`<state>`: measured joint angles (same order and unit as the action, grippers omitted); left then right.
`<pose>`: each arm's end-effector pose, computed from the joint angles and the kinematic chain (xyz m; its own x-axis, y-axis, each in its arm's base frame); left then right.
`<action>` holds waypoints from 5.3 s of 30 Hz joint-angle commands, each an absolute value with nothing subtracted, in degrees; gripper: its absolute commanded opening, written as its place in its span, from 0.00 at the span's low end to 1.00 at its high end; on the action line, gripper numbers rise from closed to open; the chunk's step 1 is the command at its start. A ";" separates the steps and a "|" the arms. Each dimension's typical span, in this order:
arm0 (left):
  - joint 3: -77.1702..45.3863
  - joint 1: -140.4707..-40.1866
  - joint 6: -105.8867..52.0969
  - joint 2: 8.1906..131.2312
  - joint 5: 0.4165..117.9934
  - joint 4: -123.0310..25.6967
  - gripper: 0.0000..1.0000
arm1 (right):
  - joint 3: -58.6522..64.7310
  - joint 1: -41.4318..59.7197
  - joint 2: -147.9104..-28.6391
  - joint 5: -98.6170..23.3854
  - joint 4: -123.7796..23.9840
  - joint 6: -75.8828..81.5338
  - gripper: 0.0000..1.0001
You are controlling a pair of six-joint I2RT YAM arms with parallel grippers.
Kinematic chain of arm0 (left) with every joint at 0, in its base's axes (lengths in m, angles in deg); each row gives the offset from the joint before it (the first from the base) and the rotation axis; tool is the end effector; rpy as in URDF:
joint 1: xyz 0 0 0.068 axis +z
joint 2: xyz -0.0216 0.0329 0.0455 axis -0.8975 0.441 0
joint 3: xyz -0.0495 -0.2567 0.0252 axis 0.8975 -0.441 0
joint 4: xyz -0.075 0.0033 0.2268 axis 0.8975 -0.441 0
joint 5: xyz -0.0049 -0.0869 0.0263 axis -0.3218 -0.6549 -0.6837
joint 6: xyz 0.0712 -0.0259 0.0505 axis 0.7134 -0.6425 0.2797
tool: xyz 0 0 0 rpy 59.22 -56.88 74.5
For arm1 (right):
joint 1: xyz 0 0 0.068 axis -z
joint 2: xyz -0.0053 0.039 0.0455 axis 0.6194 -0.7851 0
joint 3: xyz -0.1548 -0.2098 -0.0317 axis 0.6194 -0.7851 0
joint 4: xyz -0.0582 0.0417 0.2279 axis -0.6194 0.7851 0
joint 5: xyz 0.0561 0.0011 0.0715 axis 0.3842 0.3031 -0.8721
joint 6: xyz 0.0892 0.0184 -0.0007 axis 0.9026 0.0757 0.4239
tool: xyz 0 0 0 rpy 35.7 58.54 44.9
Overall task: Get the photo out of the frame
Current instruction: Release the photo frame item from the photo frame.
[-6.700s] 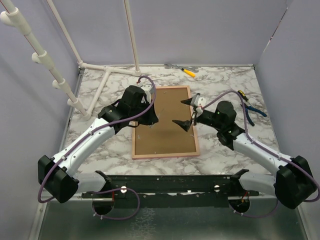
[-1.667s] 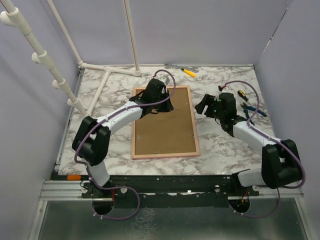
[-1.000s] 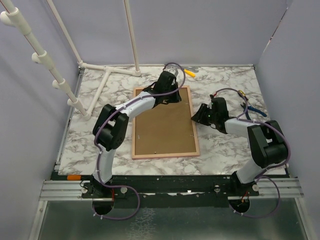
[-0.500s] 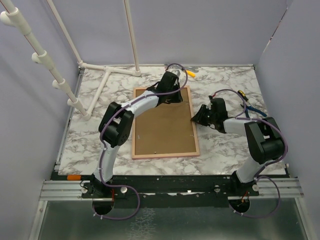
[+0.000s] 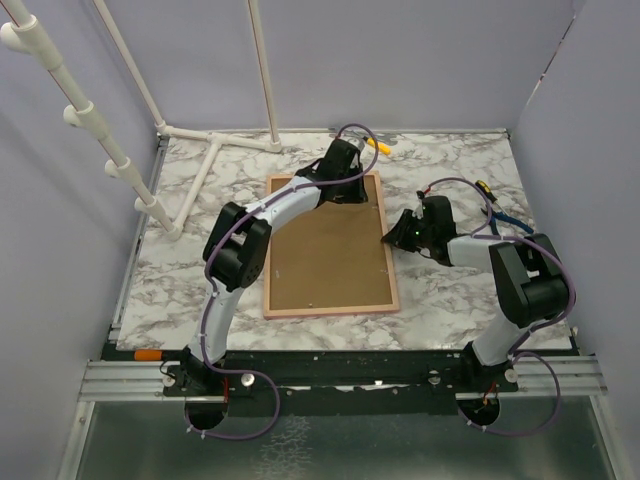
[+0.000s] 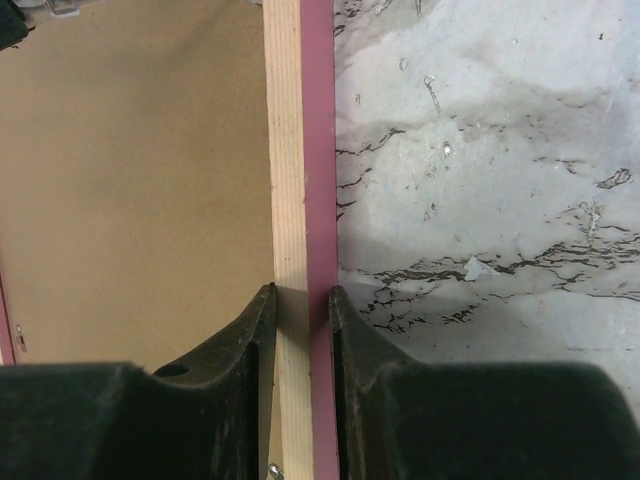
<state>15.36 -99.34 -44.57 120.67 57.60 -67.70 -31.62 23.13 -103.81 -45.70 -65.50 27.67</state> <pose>0.4115 -0.3108 0.1878 -0.7872 -0.0298 -0.6160 0.3376 0.8151 -0.4708 0.3216 0.1099 0.1175 -0.7713 0.3146 -0.5533 -0.0531 0.8345 0.5485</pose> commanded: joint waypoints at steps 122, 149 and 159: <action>15.37 -98.81 -41.76 119.54 52.73 -77.86 0.00 | -29.66 23.24 -106.42 -48.47 -65.72 27.30 0.23; 17.34 -98.99 -41.16 116.06 51.95 -80.49 0.00 | -30.08 23.24 -105.62 -48.63 -66.12 27.23 0.29; 3.67 -99.07 -44.45 105.37 51.40 -71.31 0.00 | -32.42 23.24 -100.32 -47.49 -65.59 26.69 0.46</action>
<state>7.86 -98.81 -42.80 111.01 53.05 -75.98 -31.10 23.38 -103.11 -47.78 -66.22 27.45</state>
